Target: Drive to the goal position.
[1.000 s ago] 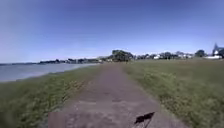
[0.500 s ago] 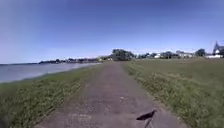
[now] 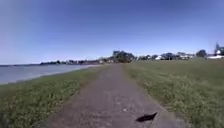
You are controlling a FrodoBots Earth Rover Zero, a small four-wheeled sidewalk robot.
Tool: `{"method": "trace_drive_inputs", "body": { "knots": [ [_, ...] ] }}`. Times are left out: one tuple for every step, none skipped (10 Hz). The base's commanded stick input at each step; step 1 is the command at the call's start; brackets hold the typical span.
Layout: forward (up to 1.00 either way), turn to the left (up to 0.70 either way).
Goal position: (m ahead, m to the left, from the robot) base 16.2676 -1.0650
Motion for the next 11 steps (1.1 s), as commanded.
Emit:
{"method": "trace_drive_inputs", "body": {
  "knots": [
    [0.7,0.0],
    [0.7,0.0],
    [0.7,0.0],
    [0.7,0.0],
    [0.7,0.0],
    [0.7,0.0],
    [0.7,0.0],
    [0.7,0.0],
    [0.7,0.0],
    [0.7,0.0],
    [0.7,0.0]
  ]
}}
